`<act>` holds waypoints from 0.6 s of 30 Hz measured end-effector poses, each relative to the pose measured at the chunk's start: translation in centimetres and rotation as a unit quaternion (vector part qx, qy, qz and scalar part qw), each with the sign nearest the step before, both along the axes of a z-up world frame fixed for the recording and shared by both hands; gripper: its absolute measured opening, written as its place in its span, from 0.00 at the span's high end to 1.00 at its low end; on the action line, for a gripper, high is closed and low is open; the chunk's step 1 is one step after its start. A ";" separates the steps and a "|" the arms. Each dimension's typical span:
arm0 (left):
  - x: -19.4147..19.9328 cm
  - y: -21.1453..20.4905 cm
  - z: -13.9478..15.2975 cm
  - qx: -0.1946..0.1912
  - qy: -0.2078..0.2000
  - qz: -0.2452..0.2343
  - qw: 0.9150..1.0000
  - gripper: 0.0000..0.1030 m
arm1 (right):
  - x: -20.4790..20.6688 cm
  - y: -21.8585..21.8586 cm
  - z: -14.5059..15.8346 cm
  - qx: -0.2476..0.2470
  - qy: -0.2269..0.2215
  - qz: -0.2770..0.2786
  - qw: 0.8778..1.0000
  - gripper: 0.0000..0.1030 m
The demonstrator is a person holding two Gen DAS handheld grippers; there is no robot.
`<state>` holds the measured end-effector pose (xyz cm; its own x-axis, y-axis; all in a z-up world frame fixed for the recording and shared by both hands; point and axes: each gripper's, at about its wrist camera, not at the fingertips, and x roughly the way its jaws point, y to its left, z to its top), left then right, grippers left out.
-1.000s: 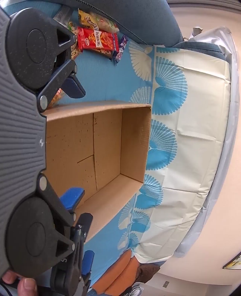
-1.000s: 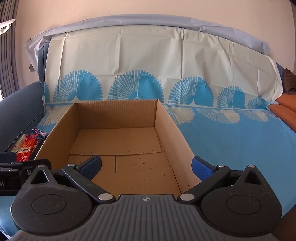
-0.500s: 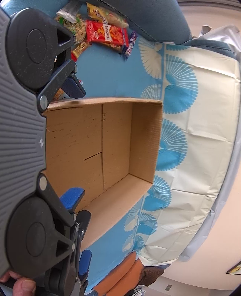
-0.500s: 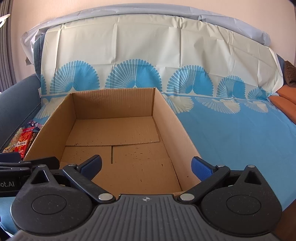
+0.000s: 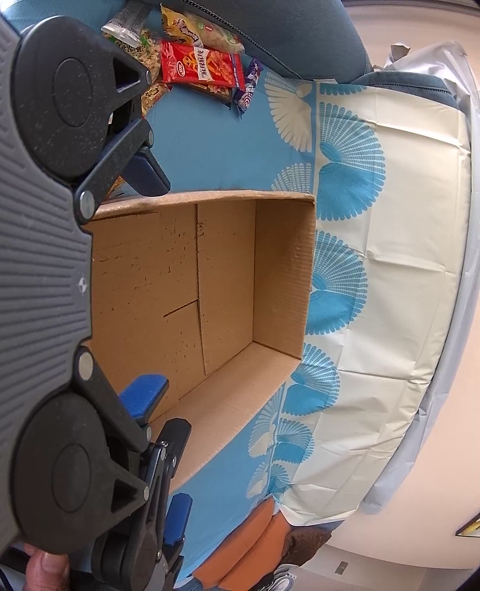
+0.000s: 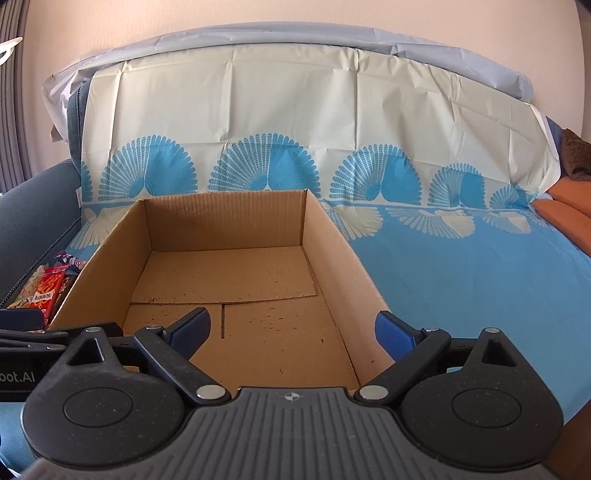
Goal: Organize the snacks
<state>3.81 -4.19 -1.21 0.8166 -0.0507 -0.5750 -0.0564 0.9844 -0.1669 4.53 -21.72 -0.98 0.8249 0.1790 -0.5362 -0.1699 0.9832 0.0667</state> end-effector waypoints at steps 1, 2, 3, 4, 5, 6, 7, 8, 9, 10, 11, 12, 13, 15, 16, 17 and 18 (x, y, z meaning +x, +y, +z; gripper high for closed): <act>0.0 0.1 0.0 -0.002 -0.001 0.001 1.000 0.01 | 0.0 0.0 0.0 0.002 0.002 0.000 1.000 0.08; -0.1 0.1 0.0 -0.002 -0.002 0.000 1.000 0.01 | 0.0 0.0 0.0 0.003 0.003 0.001 1.000 0.08; -0.1 0.1 0.1 -0.002 -0.003 -0.001 1.000 0.01 | 0.0 0.0 0.0 0.003 0.003 0.002 1.000 0.08; -0.2 0.1 0.1 -0.002 -0.003 -0.001 1.000 0.01 | -0.1 0.1 0.0 0.001 0.002 0.002 1.000 0.08; -0.2 0.2 0.1 -0.002 -0.004 -0.003 1.000 0.01 | -0.1 0.2 0.0 -0.003 0.002 0.002 1.000 0.08; -0.3 0.2 0.2 -0.002 -0.006 -0.005 1.000 0.01 | -0.1 0.1 0.0 -0.006 0.001 0.002 1.000 0.08; -0.3 0.1 0.2 -0.002 -0.007 -0.006 1.000 0.01 | -0.1 0.2 0.0 -0.007 0.000 0.001 1.000 0.08; -0.4 0.1 0.3 -0.002 -0.010 -0.008 1.000 0.01 | -0.1 0.1 0.0 -0.008 -0.002 0.001 1.000 0.08; -0.5 0.1 0.4 -0.001 -0.012 -0.008 1.000 0.01 | -0.2 0.2 0.1 -0.008 -0.004 0.001 1.000 0.08; -0.5 0.1 0.4 -0.001 -0.014 -0.010 1.000 0.01 | -0.2 0.2 0.1 -0.007 -0.006 0.000 1.000 0.09; -0.6 0.2 0.5 -0.002 -0.016 -0.011 1.000 0.01 | -0.2 0.2 0.1 -0.007 -0.005 0.000 1.000 0.10; -0.6 0.2 0.6 -0.002 -0.017 -0.012 1.000 0.02 | -0.2 0.2 0.1 -0.006 -0.005 0.000 1.000 0.10; -0.6 0.2 0.6 -0.003 -0.018 -0.013 1.000 0.04 | -0.2 0.3 0.1 -0.005 -0.005 0.000 1.000 0.10; -0.7 0.3 0.8 -0.003 -0.020 -0.016 1.000 0.08 | -0.2 0.5 0.1 -0.004 -0.003 -0.001 1.000 0.10; -0.8 0.3 0.8 -0.004 -0.021 -0.017 1.000 0.10 | -0.1 0.6 0.1 -0.004 -0.001 -0.002 1.000 0.10; -0.9 0.4 0.9 -0.004 -0.022 -0.018 1.000 0.13 | -0.2 0.7 0.1 -0.004 -0.001 -0.001 1.000 0.10; -0.9 0.6 0.9 -0.004 -0.022 -0.019 1.000 0.15 | -0.3 0.7 0.1 -0.005 -0.002 -0.001 1.000 0.11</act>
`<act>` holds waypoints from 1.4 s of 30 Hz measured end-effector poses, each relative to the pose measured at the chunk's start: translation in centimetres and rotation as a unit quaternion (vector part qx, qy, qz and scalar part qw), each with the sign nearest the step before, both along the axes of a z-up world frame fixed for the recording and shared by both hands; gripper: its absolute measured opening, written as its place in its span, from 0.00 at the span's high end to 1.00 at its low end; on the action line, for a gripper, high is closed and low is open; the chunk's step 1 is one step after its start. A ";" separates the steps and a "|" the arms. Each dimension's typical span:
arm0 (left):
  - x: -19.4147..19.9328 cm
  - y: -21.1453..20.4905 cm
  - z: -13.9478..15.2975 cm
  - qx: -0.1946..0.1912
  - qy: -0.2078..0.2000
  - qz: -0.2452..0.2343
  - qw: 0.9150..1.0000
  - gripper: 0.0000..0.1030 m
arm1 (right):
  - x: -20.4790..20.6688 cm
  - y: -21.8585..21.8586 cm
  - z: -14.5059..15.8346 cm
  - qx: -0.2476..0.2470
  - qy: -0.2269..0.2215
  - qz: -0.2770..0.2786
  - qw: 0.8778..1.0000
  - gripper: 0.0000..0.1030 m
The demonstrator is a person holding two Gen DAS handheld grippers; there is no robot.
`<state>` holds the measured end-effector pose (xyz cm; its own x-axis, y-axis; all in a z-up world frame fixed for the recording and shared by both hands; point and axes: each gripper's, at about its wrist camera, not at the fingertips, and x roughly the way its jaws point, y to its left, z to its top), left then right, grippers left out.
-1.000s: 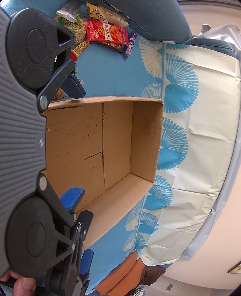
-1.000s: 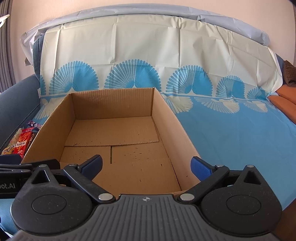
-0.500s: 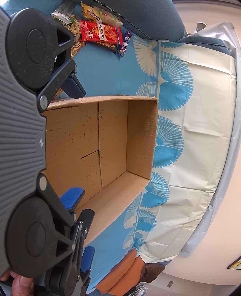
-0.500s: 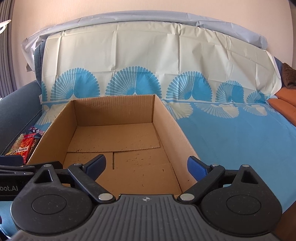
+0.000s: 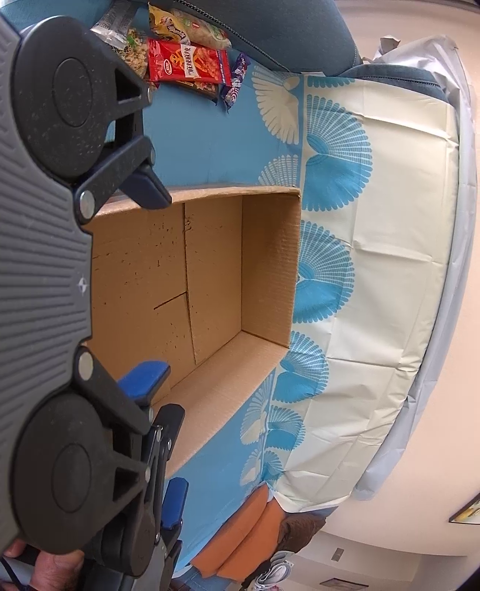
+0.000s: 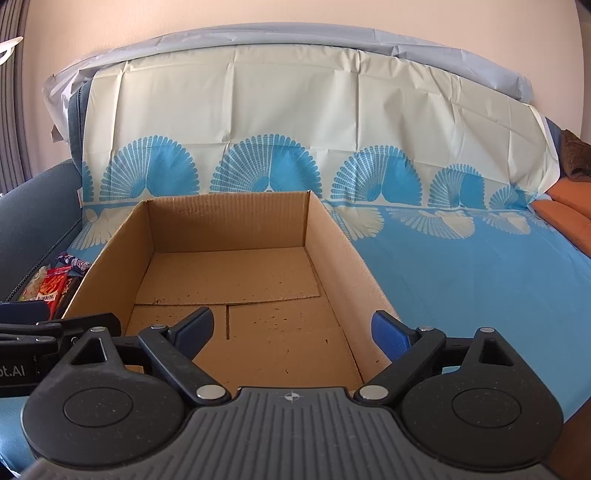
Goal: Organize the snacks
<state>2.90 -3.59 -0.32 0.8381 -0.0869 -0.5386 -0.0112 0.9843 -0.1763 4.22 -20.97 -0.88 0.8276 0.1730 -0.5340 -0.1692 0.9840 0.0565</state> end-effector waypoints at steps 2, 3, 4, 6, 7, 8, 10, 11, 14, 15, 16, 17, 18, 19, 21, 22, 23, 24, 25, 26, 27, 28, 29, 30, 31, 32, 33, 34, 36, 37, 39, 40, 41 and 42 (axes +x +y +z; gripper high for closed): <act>-0.1 0.3 0.1 0.000 0.001 0.001 1.000 0.20 | -0.1 0.2 0.1 -0.002 -0.003 0.002 1.000 0.12; -0.1 0.5 0.1 0.000 0.002 0.001 1.000 0.21 | -0.1 0.3 0.1 -0.004 -0.005 0.004 1.000 0.13; -0.1 0.6 0.1 -0.002 0.004 0.000 1.000 0.25 | -0.2 0.5 0.1 -0.006 -0.007 0.005 1.000 0.14; -0.2 0.9 0.2 -0.007 0.007 -0.003 1.000 0.34 | -0.3 0.8 0.2 -0.007 -0.008 0.008 1.000 0.24; -0.3 1.1 0.2 -0.006 0.007 -0.003 1.000 0.39 | -0.4 0.9 0.1 -0.005 -0.008 0.010 1.000 0.26; -0.4 1.2 0.3 -0.004 0.006 -0.004 1.000 0.46 | -0.4 1.0 0.1 -0.004 -0.006 0.011 1.000 0.32; -0.5 1.5 0.4 -0.003 0.008 -0.009 1.000 0.56 | -0.4 1.3 0.1 0.003 -0.001 0.014 1.000 0.40; -0.7 1.6 0.4 -0.004 0.009 -0.012 1.000 0.64 | -0.3 1.5 0.1 0.007 0.000 0.015 1.000 0.44; -1.2 2.1 0.5 -0.002 0.010 -0.022 1.000 0.70 | -0.5 2.2 0.4 0.018 -0.003 0.020 1.000 0.49; -1.4 2.3 0.6 0.001 0.010 -0.025 1.000 0.70 | -0.7 2.6 0.6 0.023 -0.005 0.023 0.999 0.49; -1.6 2.6 0.7 0.002 0.011 -0.028 1.000 0.70 | -0.8 2.9 0.8 0.027 -0.007 0.027 0.999 0.49; -1.8 3.0 0.8 0.000 0.014 -0.033 0.999 0.70 | -0.9 3.3 0.9 0.030 -0.011 0.032 0.999 0.49; -2.0 3.6 1.0 -0.005 0.016 -0.038 0.999 0.70 | -1.1 3.7 1.1 0.033 -0.015 0.038 0.999 0.49; -2.2 4.3 1.3 -0.011 0.017 -0.044 0.999 0.70 | -1.3 4.2 1.3 0.035 -0.018 0.044 0.998 0.49; -2.4 6.1 2.3 -0.005 0.009 -0.055 0.998 0.70 | -1.7 5.3 1.6 0.041 -0.022 0.059 0.997 0.49; -2.4 7.1 2.9 0.007 0.003 -0.060 0.998 0.70 | -1.9 5.9 1.7 0.045 -0.023 0.067 0.996 0.49; -2.4 8.3 3.3 0.020 -0.001 -0.059 0.998 0.70 | -2.2 6.5 1.8 0.048 -0.025 0.075 0.996 0.49; -2.4 9.7 3.6 0.031 -0.002 -0.050 0.998 0.70 | -2.5 7.4 2.0 0.050 -0.029 0.085 0.995 0.49; -2.4 11.2 3.7 0.035 0.001 -0.037 0.999 0.70 | -2.8 8.2 2.2 0.052 -0.033 0.096 0.993 0.49; -2.4 12.9 3.6 0.029 0.007 -0.023 0.999 0.70 | -3.1 8.9 2.3 0.054 -0.037 0.107 0.992 0.49; -2.5 14.6 3.3 0.015 0.013 -0.006 1.000 0.70 | -3.5 9.8 2.5 0.058 -0.043 0.122 0.990 0.48; -2.7 16.2 2.8 -0.004 0.020 0.011 1.000 0.70 | -3.9 10.7 2.5 0.060 -0.048 0.137 0.988 0.48; -3.0 17.7 2.0 -0.023 0.027 0.030 0.999 0.70 | -4.3 11.6 2.5 0.059 -0.052 0.152 0.985 0.48; -3.5 19.1 0.9 -0.047 0.034 0.052 0.997 0.70 | -4.7 12.8 2.4 0.055 -0.057 0.171 0.982 0.48; -3.8 20.3 0.1 -0.076 0.043 0.074 0.993 0.70 | -5.1 14.0 2.2 0.047 -0.061 0.189 0.979 0.48; -4.1 21.3 -0.4 -0.096 0.039 0.089 0.991 0.69 | -5.5 15.2 2.0 0.038 -0.063 0.204 0.976 0.48; -4.4 22.2 -0.6 -0.106 0.028 0.104 0.988 0.69 | -6.0 16.5 1.7 0.029 -0.064 0.220 0.973 0.47; -4.7 22.9 -0.9 -0.120 0.023 0.120 0.985 0.67 | -6.3 17.5 1.4 0.020 -0.062 0.234 0.970 0.47; -4.6 24.1 -1.1 -0.143 0.026 0.149 0.978 0.62 | -7.2 19.4 0.4 -0.003 -0.057 0.255 0.965 0.46; -4.6 24.5 -1.2 -0.152 0.024 0.159 0.975 0.55 | -7.5 20.2 -0.3 -0.018 -0.055 0.263 0.963 0.46; -4.2 25.0 -1.5 -0.166 0.039 0.169 0.971 0.48 | -7.8 22.1 -1.6 -0.065 -0.047 0.270 0.959 0.46; -3.8 25.4 -1.7 -0.170 0.051 0.169 0.969 0.45 | -7.8 22.7 -2.1 -0.079 -0.046 0.273 0.958 0.45; -3.3 25.3 -2.0 -0.169 0.065 0.168 0.969 0.41 | -7.8 23.2 -2.6 -0.089 -0.048 0.275 0.956 0.43; -2.9 25.3 -2.3 -0.164 0.079 0.167 0.969 0.39 | -8.1 23.5 -3.3 -0.106 -0.049 0.277 0.954 0.41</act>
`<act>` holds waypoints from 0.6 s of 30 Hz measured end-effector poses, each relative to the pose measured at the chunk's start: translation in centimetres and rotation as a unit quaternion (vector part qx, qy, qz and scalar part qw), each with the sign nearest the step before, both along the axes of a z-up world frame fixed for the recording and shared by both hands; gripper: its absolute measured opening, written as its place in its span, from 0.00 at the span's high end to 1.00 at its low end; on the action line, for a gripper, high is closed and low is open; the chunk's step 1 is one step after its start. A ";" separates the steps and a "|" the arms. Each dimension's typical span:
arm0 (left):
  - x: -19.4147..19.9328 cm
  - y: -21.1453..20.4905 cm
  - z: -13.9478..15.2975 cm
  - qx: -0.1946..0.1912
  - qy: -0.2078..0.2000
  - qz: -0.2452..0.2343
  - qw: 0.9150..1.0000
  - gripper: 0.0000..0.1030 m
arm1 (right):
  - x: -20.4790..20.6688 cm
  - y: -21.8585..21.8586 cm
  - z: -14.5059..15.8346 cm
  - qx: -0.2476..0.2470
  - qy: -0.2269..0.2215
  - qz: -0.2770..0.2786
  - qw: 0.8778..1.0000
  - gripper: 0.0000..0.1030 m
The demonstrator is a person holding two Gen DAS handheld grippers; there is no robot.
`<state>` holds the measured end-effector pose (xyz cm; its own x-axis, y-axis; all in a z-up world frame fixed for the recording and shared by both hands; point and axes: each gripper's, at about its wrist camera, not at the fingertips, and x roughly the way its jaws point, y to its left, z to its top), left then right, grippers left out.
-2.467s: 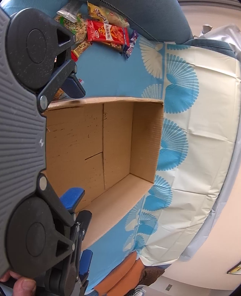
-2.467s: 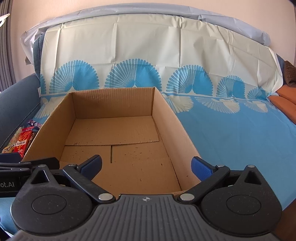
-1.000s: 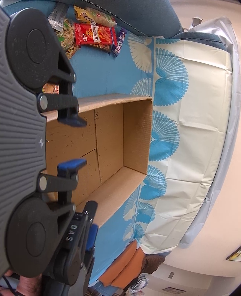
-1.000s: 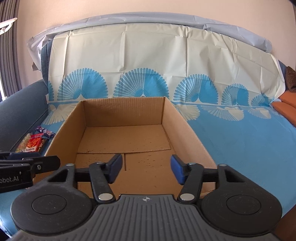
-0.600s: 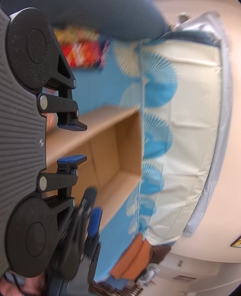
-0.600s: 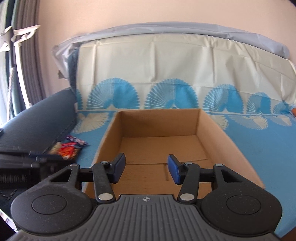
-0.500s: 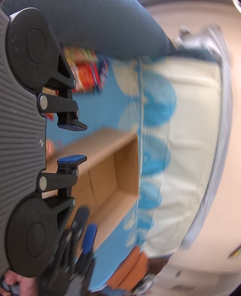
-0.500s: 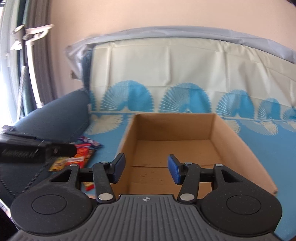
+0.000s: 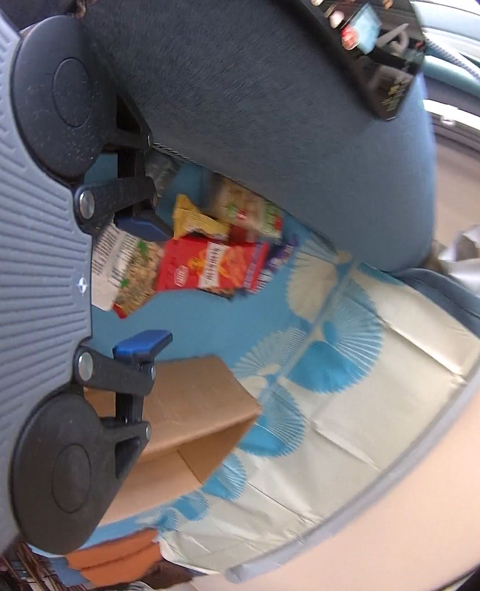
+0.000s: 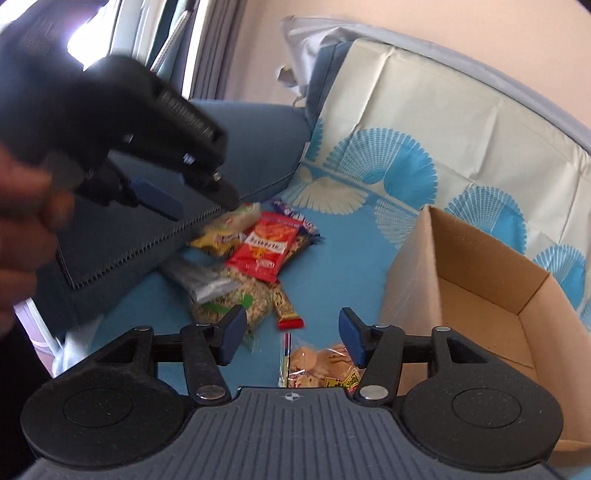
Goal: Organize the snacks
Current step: 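Close the left gripper on the silver stick packet while the right gripper approaches the cookie bag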
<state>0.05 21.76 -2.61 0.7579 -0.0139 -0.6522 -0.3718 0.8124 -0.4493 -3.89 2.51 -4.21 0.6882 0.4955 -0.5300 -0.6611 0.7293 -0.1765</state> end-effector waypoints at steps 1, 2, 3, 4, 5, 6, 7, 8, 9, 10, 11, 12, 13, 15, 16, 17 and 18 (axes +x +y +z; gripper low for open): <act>0.5 0.0 -0.3 0.004 0.018 -0.003 1.000 0.32 | 0.0 0.4 -0.8 -0.022 -0.004 0.001 1.000 0.41; 0.9 -0.1 -0.7 0.009 0.036 -0.007 0.999 0.30 | 0.2 0.8 -1.6 -0.043 -0.005 0.001 0.999 0.41; 1.4 -0.3 -1.2 0.014 0.052 -0.011 0.998 0.29 | 0.2 1.0 -2.1 -0.054 -0.005 0.002 0.999 0.41; 1.7 -0.4 -1.6 0.018 0.067 -0.011 0.998 0.27 | 0.2 1.1 -2.6 -0.065 -0.007 0.001 0.998 0.41; 2.0 -0.5 -1.8 0.023 0.078 -0.010 0.997 0.24 | 0.3 1.2 -3.1 -0.077 -0.010 -0.002 0.997 0.41; 2.2 -0.6 -2.2 0.029 0.087 -0.009 0.996 0.23 | 0.5 1.2 -3.6 -0.090 -0.011 -0.005 0.996 0.41; 2.5 -0.7 -2.4 0.032 0.092 -0.006 0.995 0.21 | 0.6 1.3 -4.0 -0.099 -0.009 -0.001 0.995 0.41; 2.6 -0.8 -2.6 0.032 0.093 -0.002 0.995 0.18 | 0.6 1.4 -4.2 -0.107 -0.009 0.002 0.994 0.41; 2.7 -0.8 -2.9 0.026 0.093 0.003 0.995 0.17 | 0.7 1.6 -4.5 -0.115 -0.010 0.003 0.993 0.41; 3.0 -0.8 -3.1 0.020 0.095 0.009 0.995 0.16 | 0.7 1.7 -4.7 -0.120 -0.010 0.004 0.993 0.41; 3.1 -0.7 -3.4 0.015 0.099 0.017 0.995 0.16 | 0.7 1.7 -4.9 -0.125 -0.007 0.006 0.992 0.41; 3.2 -0.5 -3.7 0.010 0.104 0.025 0.994 0.16 | 0.8 1.8 -5.2 -0.130 -0.005 0.007 0.991 0.41; 3.3 -0.3 -4.0 0.005 0.108 0.032 0.994 0.16 | 0.9 1.8 -5.4 -0.135 -0.003 0.008 0.991 0.41; 3.4 0.0 -4.4 -0.003 0.111 0.045 0.993 0.16 | 0.8 2.0 -5.7 -0.140 -0.004 0.009 0.990 0.41; 3.5 0.1 -4.5 -0.006 0.112 0.047 0.993 0.16 | 0.8 2.0 -5.7 -0.140 -0.005 0.009 0.990 0.41; 3.5 0.2 -4.6 -0.006 0.113 0.049 0.992 0.16 | 0.9 2.0 -5.8 -0.140 -0.005 0.009 0.990 0.41; 3.6 0.2 -4.7 -0.006 0.114 0.050 0.992 0.16 | 1.0 2.0 -5.8 -0.140 -0.005 0.009 0.990 0.42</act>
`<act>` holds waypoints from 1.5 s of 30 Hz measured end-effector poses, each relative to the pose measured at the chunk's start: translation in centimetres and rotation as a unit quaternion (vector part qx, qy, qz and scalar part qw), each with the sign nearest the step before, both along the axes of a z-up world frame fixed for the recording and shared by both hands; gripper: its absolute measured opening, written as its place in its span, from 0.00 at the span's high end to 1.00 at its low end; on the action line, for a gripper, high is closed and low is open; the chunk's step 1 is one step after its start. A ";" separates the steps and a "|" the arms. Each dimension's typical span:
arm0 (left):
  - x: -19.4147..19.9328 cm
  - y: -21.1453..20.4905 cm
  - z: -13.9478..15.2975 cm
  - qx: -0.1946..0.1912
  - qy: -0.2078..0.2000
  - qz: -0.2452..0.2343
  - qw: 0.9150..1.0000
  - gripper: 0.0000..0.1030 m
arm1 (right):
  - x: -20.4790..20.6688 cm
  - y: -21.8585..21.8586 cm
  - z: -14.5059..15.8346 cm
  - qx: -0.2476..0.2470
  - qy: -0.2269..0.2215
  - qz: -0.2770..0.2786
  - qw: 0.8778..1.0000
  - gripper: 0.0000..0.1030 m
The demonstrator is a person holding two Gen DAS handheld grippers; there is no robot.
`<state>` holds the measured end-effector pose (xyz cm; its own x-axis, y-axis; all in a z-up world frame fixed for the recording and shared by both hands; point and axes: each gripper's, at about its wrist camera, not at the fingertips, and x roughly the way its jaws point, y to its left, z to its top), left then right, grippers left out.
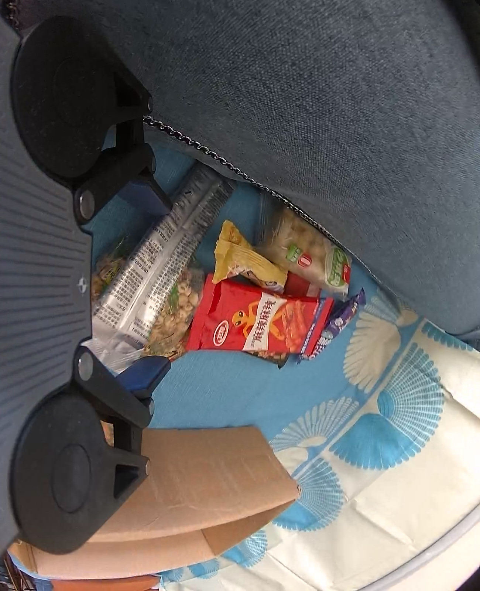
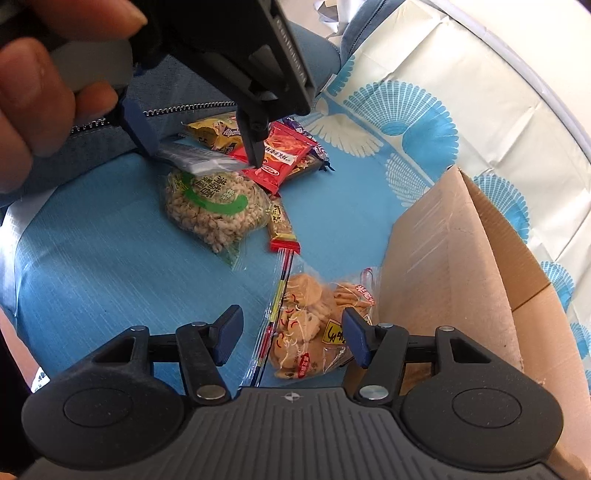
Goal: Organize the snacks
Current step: 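Close the left gripper on the silver stick packet while the right gripper approaches the cookie bag, then grasp the clear bag of round cookies with the right gripper while the left lifts the silver packet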
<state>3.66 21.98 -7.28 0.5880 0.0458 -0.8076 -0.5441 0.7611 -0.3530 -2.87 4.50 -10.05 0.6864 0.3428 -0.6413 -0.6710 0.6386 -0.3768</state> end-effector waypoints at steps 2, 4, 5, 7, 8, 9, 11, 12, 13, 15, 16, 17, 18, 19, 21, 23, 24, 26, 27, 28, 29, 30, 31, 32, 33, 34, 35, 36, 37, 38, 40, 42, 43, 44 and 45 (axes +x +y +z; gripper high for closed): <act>0.3 0.0 -0.1 0.000 0.001 0.001 1.000 0.16 | 0.3 0.0 0.1 0.004 -0.003 -0.003 1.000 0.48; 0.3 0.0 -0.1 0.000 0.000 0.003 1.000 0.16 | 0.5 -0.1 0.2 0.009 -0.006 -0.005 1.000 0.55; 0.3 0.0 -0.2 0.000 -0.001 0.004 1.000 0.16 | 0.7 -0.1 0.2 0.013 -0.004 -0.003 1.000 0.63; 0.4 0.0 -0.2 0.000 -0.001 0.005 1.000 0.16 | 0.8 -0.1 0.3 0.016 -0.007 -0.002 1.000 0.65; 0.4 0.0 -0.2 0.001 0.000 0.005 1.000 0.16 | 0.8 -0.1 0.3 0.015 -0.009 0.000 1.000 0.65; 0.3 -0.1 -0.1 0.002 0.000 0.005 1.000 0.16 | 0.7 -0.1 0.2 0.014 -0.010 0.002 1.000 0.66; 0.3 -0.1 -0.1 0.004 0.001 0.006 1.000 0.18 | 0.7 -0.1 0.3 0.015 -0.013 0.006 1.000 0.69; 0.3 -0.1 -0.1 0.005 0.001 0.007 1.000 0.18 | 0.7 -0.1 0.4 0.018 -0.016 0.007 1.000 0.71; 0.3 -0.1 -0.1 0.005 0.001 0.009 1.000 0.20 | 0.7 -0.2 0.6 0.022 -0.017 0.010 1.000 0.72; 0.3 -0.1 -0.1 0.006 0.000 0.011 1.000 0.24 | 0.5 -0.3 0.9 0.032 -0.019 0.017 0.999 0.74; 0.3 -0.1 -0.1 0.008 0.001 0.013 1.000 0.28 | 0.3 -0.2 1.0 0.038 -0.020 0.023 0.999 0.75; 0.2 0.0 -0.1 0.011 0.001 0.014 1.000 0.32 | 0.1 -0.2 1.1 0.043 -0.023 0.031 0.998 0.75; 0.2 -0.1 0.0 0.014 0.002 0.015 1.000 0.34 | -0.2 -0.1 1.3 0.048 -0.026 0.042 0.998 0.77; 0.2 -0.1 0.0 0.019 0.003 0.015 1.000 0.40 | -0.6 -0.1 1.4 0.053 -0.031 0.055 0.997 0.77; 0.1 -0.1 0.1 0.027 0.004 0.012 1.000 0.46 | -1.5 0.1 1.5 0.053 -0.047 0.077 0.994 0.79; 0.0 -0.2 0.3 0.036 0.005 0.011 0.999 0.55 | -2.0 0.2 1.6 0.055 -0.056 0.095 0.992 0.79; -0.1 -0.2 0.3 0.038 0.005 0.011 0.999 0.58 | -2.2 0.2 1.6 0.055 -0.060 0.100 0.992 0.79; -0.3 -0.2 0.5 0.040 0.002 0.008 0.999 0.65 | -2.4 0.2 1.7 0.053 -0.062 0.108 0.991 0.79; -0.4 -0.3 0.7 0.044 0.001 0.005 0.999 0.66 | -2.4 0.2 1.7 0.053 -0.059 0.110 0.991 0.79; -0.5 -0.4 1.0 0.051 0.001 0.000 0.999 0.67 | -2.4 0.1 1.7 0.054 -0.054 0.110 0.991 0.79; -0.6 -0.5 1.2 0.057 0.005 -0.008 0.998 0.68 | -2.5 0.2 1.8 0.056 -0.050 0.112 0.991 0.79; -0.6 -0.5 1.5 0.061 0.011 -0.017 0.998 0.68 | -2.5 0.2 1.9 0.058 -0.047 0.114 0.991 0.78; -0.6 -0.4 1.7 0.061 0.019 -0.027 0.998 0.69 | -2.5 0.2 2.0 0.060 -0.044 0.116 0.991 0.78; -0.6 -0.3 1.9 0.058 0.029 -0.039 0.997 0.71 | -2.5 0.2 2.1 0.064 -0.037 0.117 0.990 0.76; -0.6 -0.3 2.2 0.059 0.044 -0.056 0.996 0.71 | -2.6 0.1 2.2 0.069 -0.025 0.120 0.990 0.75; -0.5 -0.4 2.4 0.067 0.058 -0.073 0.993 0.71 | -2.8 -0.1 2.2 0.073 -0.016 0.120 0.990 0.74; -0.6 -0.6 2.7 0.078 0.069 -0.092 0.990 0.71 | -2.9 -0.2 2.3 0.079 -0.009 0.120 0.990 0.73; -0.6 -0.8 2.9 0.090 0.078 -0.111 0.987 0.71 | -2.9 -0.3 2.6 0.088 -0.004 0.120 0.989 0.66; -0.8 -1.0 2.9 0.101 0.085 -0.128 0.983 0.71 | -2.9 -0.4 2.9 0.099 -0.001 0.118 0.988 0.60; -1.1 -1.2 2.8 0.107 0.088 -0.141 0.980 0.71 | -2.8 -0.6 3.2 0.109 0.000 0.114 0.987 0.45; -1.4 -1.4 2.7 0.107 0.085 -0.151 0.979 0.70 | -2.7 -0.6 3.5 0.124 0.000 0.097 0.988 0.27; -1.5 -1.5 2.4 0.110 0.084 -0.149 0.979 0.70 | -2.1 -1.0 3.6 0.135 0.012 0.081 0.987 0.21; -1.5 -1.5 2.3 0.109 0.085 -0.147 0.979 0.70 | -1.8 -1.1 3.6 0.139 0.022 0.074 0.987 0.19; -1.2 -1.6 2.1 0.109 0.088 -0.145 0.979 0.70 | -1.5 -1.2 3.5 0.139 0.032 0.067 0.987 0.17; -1.0 -1.7 1.9 0.113 0.093 -0.142 0.979 0.70 | -1.0 -1.2 3.4 0.138 0.042 0.060 0.988 0.15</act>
